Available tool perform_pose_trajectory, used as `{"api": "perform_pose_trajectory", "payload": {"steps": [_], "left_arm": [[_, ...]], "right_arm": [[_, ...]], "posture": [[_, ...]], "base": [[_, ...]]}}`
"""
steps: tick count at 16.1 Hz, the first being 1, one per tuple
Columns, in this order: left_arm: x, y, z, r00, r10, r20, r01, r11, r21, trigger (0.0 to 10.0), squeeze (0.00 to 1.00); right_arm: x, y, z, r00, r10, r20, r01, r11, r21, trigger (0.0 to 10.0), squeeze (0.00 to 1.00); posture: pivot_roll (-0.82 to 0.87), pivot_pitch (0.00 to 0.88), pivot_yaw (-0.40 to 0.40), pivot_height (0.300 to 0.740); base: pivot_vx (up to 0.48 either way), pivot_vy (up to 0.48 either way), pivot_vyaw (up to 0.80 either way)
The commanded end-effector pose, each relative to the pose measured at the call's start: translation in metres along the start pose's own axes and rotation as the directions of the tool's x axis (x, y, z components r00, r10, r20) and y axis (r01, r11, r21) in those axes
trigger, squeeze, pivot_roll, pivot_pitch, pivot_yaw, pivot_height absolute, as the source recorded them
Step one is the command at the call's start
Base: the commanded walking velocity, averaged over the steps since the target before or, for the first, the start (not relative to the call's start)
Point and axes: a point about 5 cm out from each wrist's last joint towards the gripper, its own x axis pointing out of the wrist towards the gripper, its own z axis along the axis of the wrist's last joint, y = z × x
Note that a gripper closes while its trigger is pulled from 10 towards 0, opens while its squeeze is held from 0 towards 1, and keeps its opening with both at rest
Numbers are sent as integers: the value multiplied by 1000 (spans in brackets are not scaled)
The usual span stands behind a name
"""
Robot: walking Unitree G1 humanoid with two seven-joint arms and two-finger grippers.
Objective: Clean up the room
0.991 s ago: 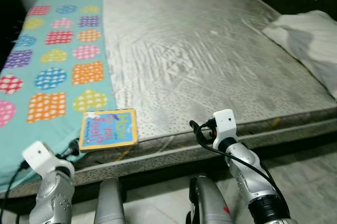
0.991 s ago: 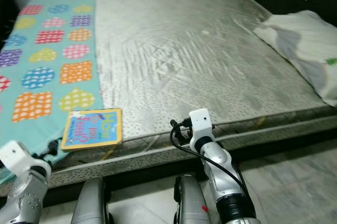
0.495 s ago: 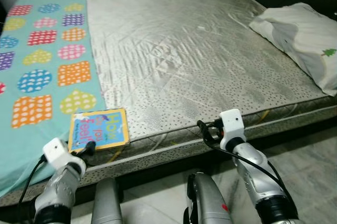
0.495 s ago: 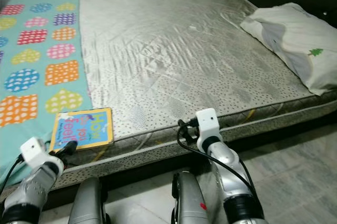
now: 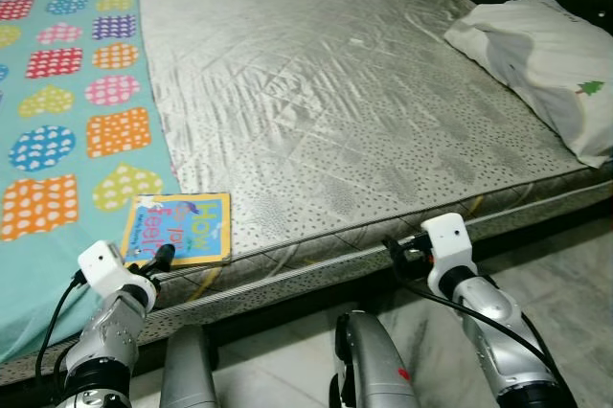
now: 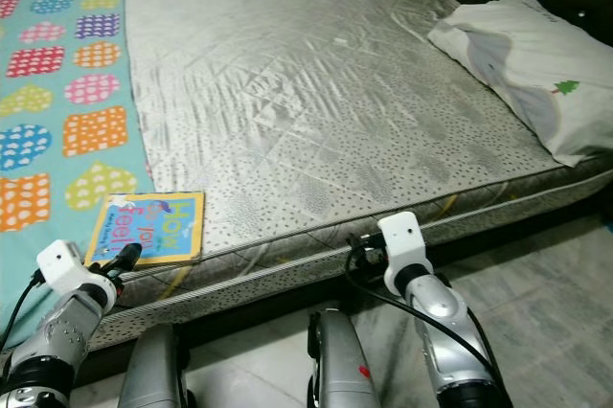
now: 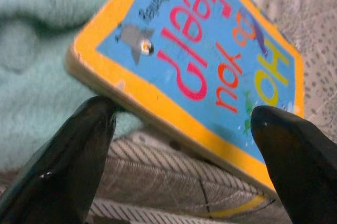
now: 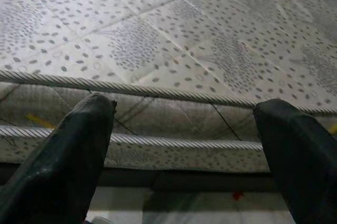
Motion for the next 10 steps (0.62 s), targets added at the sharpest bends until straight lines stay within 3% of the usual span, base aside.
{"api": "perform_pose_trajectory", "payload": {"steps": [1,2,3,4,6,8,9,10], "left_arm": [[2,-3,-6,999,-35,-38,34,999,-22,9765,0],[3,-5,-11,997,-46,-68,44,999,-31,7490,0],[3,-6,-12,996,-59,-67,55,997,-51,9451,0],[4,-10,-16,992,-94,-85,81,986,-146,10000,0],[6,-18,-16,978,-185,-95,162,964,-212,10000,0],[8,-18,-7,980,-191,-54,174,957,-230,10000,0],[10,-19,-6,981,-184,-54,167,957,-236,6824,0],[10,-19,-6,983,-179,-50,160,952,-262,0,0]], "right_arm": [[-3,-6,3,1000,-12,8,12,1000,-27,10000,0],[-3,-7,3,1000,-19,14,19,1000,-25,10000,0],[-2,-8,3,1000,-21,14,22,1000,-20,10000,0],[1,-11,0,1000,-29,10,29,999,-23,10000,0],[6,-16,-5,998,-57,10,58,998,-13,10000,0],[7,-18,-10,998,-62,-4,62,998,-17,10000,0],[7,-21,-12,998,-65,-11,65,998,-16,10000,0],[7,-23,-13,997,-72,-12,72,997,-14,10000,0]], "posture": [[-186,161,-70,570],[-186,161,-70,570],[-189,163,-69,570],[-193,167,-72,570],[-192,171,-74,570],[-194,170,-70,570],[-197,172,-68,570],[-199,168,-64,570]], "base": [[0,0,0],[0,0,0],[0,0,0],[0,0,0],[0,0,0],[0,0,0],[0,0,0],[0,0,0]]}}
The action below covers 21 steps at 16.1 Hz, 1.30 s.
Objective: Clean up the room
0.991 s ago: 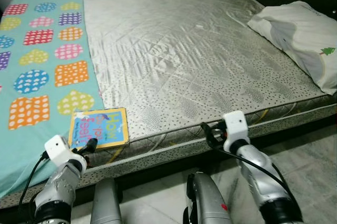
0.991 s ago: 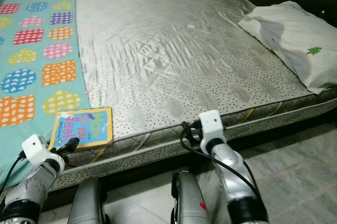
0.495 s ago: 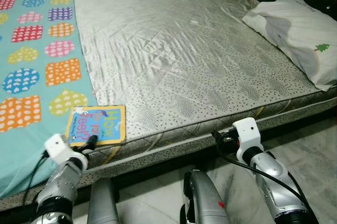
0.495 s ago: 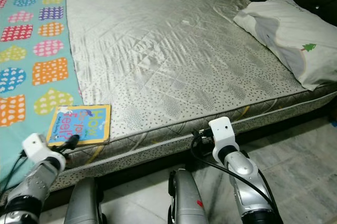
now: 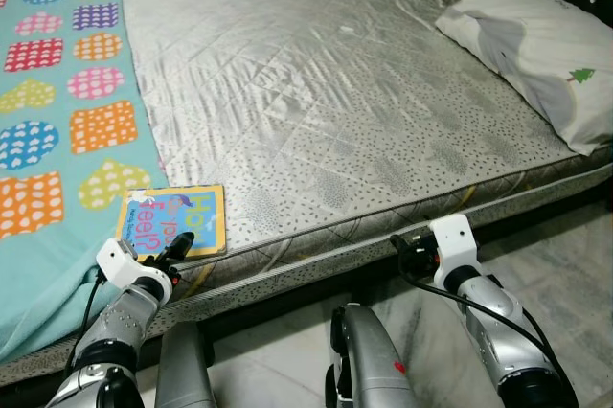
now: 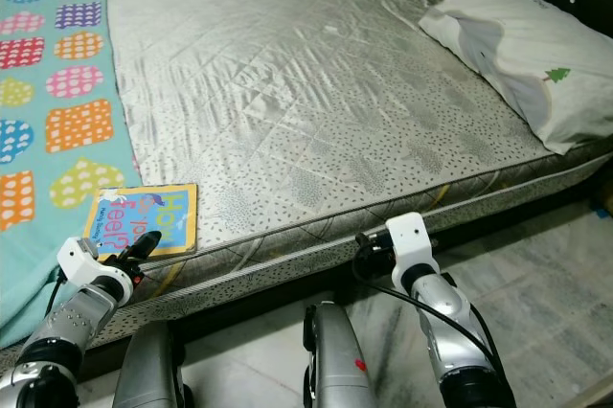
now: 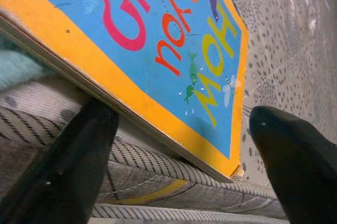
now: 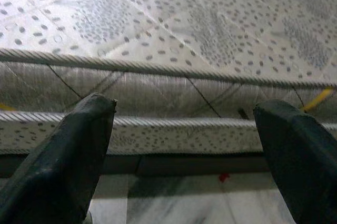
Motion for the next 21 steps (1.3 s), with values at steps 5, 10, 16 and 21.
{"api": "perform_pose_trajectory", "payload": {"steps": [5,10,16,21], "left_arm": [[0,4,1,1000,2,25,0,994,-109,0,0],[-1,3,3,998,-32,48,39,985,-165,0,0],[0,3,2,998,-56,41,62,984,-167,0,0],[0,3,2,998,-53,45,60,983,-172,0,0]], "right_arm": [[1,-18,-5,999,-46,7,47,999,-9,10000,0],[10,-3,1,999,-36,34,37,999,-17,10000,0],[8,20,22,993,-22,115,26,999,-27,10000,0],[-1,21,34,990,-24,141,29,999,-34,10000,0]], "posture": [[-198,161,-62,570],[-197,158,-61,570],[-198,158,-59,570],[-196,158,-60,570]], "base": [[0,0,0],[0,0,0],[0,0,0],[0,0,0]]}}
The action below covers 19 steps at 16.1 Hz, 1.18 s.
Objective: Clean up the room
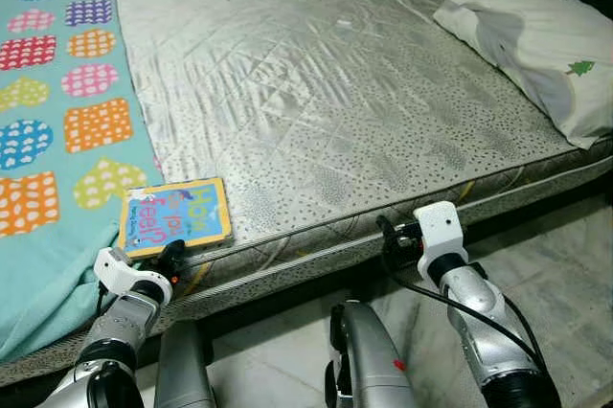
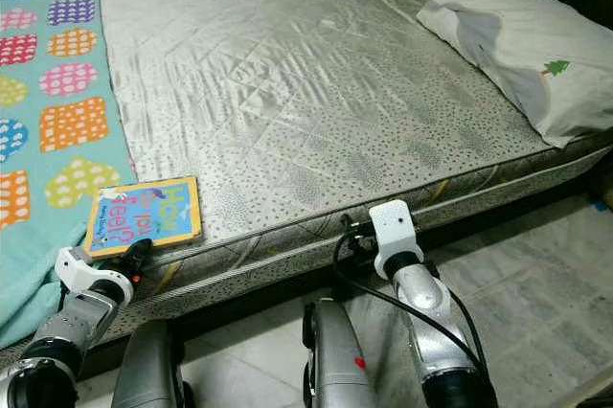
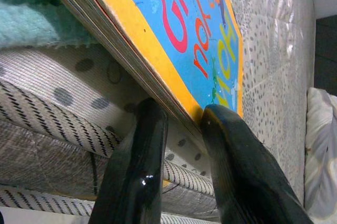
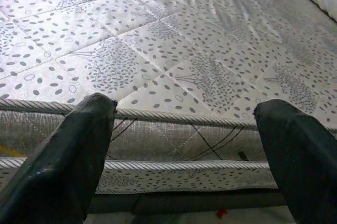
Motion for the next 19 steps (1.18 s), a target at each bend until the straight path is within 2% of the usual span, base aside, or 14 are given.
{"api": "perform_pose_trajectory", "payload": {"steps": [1,3,6,8,9,10,11,13,14,18,19], "left_arm": [[2,-3,3,1000,-7,5,7,1000,4,0,0],[2,-3,3,1000,-9,5,9,1000,6,0,0],[2,-3,4,1000,-10,4,10,1000,10,0,0],[2,-3,4,1000,-11,6,11,1000,11,0,0],[2,-4,5,1000,-12,7,12,1000,17,0,0],[3,-6,7,1000,-16,15,16,998,55,0,0],[4,-8,8,1000,-20,19,18,996,87,0,0],[7,-16,8,999,-42,26,39,995,92,0,0],[13,-29,2,997,-77,19,75,993,93,0,0],[24,-53,-16,991,-130,-20,132,987,89,0,0],[26,-60,-21,987,-156,-37,159,984,85,0,0]], "right_arm": [[-4,-3,2,1000,-2,-7,2,1000,-5,10000,0],[-5,-8,11,1000,25,7,-25,999,29,10000,0],[-12,2,29,963,264,63,-270,951,147,10000,0],[-15,6,28,939,341,47,-344,924,167,10000,0],[-17,11,22,915,402,25,-399,898,187,10000,0],[-19,14,18,903,429,7,-422,886,191,10000,0],[-20,14,18,904,427,1,-419,888,191,10000,0],[-21,13,17,908,420,-10,-410,892,190,10000,0],[-20,14,17,910,414,-18,-405,896,183,10000,0],[-14,7,24,936,352,-2,-348,927,141,10000,0],[-10,-11,9,946,322,-26,-315,938,144,10000,0]], "posture": [[-196,158,-60,570],[-196,158,-60,570],[-197,158,-56,570],[-197,158,-55,570],[-197,157,-55,570],[-197,157,-55,570],[-197,157,-55,570],[-197,157,-55,570],[-197,145,-55,570],[-201,129,-51,570],[-202,122,-48,570]], "base": [[0,0,0],[0,0,0],[0,0,0],[0,0,0],[0,0,0],[0,0,0],[0,0,0],[0,0,0],[0,0,0],[0,0,0],[0,0,0]]}}
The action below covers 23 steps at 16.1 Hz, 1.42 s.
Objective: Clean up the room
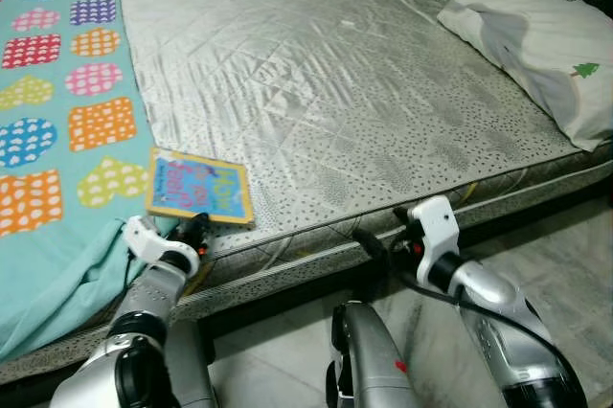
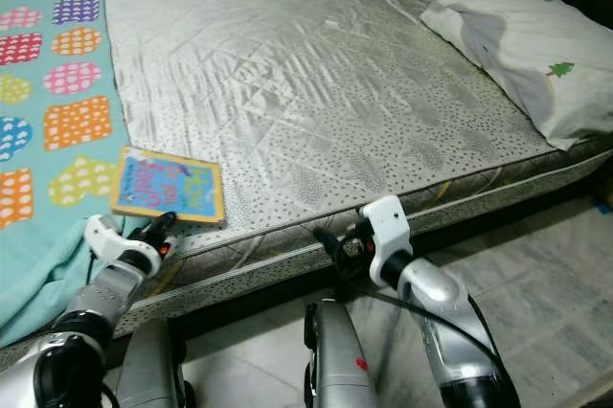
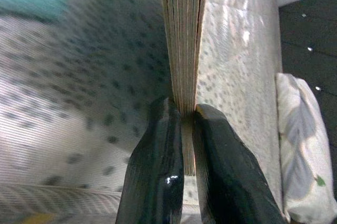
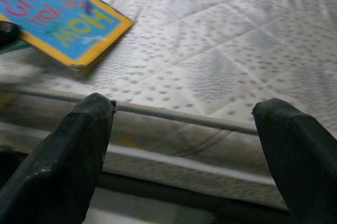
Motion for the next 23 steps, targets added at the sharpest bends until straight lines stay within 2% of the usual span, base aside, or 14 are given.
{"api": "perform_pose_trajectory", "payload": {"steps": [1,5,7,8,9,11,13,14,15,18,23], "left_arm": [[4,-8,-3,999,-29,-22,29,999,28,0,0],[7,-19,-10,997,-68,-26,70,993,91,0,0],[7,-21,-7,997,-79,21,75,990,123,0,0],[7,-21,-2,996,-71,62,58,980,189,0,0],[5,-25,7,988,-94,125,58,961,271,0,0],[-6,-37,21,958,-174,228,44,873,486,0,0],[-13,-39,26,943,-201,267,27,842,539,0,0],[-21,-42,30,927,-228,298,10,809,588,0,0],[-29,-43,30,920,-237,312,-7,787,617,0,0],[-43,-49,33,898,-250,362,-56,751,658,0,0],[-45,-53,34,895,-239,377,-79,747,660,0,0]], "right_arm": [[-8,-18,-13,998,-47,-31,47,999,3,10000,0],[-5,-14,-17,996,-82,-20,81,996,-25,10000,0],[0,-7,-16,994,-108,6,108,993,-41,10000,0],[2,-6,-16,992,-125,22,125,991,-44,10000,0],[4,-4,-14,987,-155,50,155,988,1,10000,0],[8,1,-2,971,-222,87,210,970,126,10000,0],[9,5,2,969,-226,97,209,965,158,10000,0],[11,11,4,967,-231,106,206,957,201,10000,0],[13,16,5,966,-231,113,201,953,226,10000,0],[19,27,6,967,-224,122,188,949,254,10000,0],[20,24,7,965,-233,116,197,945,261,10000,0]], "posture": [[-201,120,-48,570],[-194,103,-45,570],[-192,93,-43,570],[-188,85,-44,570],[-182,74,-42,570],[-161,55,-33,570],[-147,48,-28,570],[-134,41,-23,570],[-121,36,-20,570],[-99,25,-16,570],[-93,27,-13,570]], "base": [[0,0,0],[0,0,0],[0,0,0],[0,0,0],[0,0,0],[0,0,0],[0,0,0],[0,0,0],[0,0,0],[0,0,0],[0,0,0]]}}
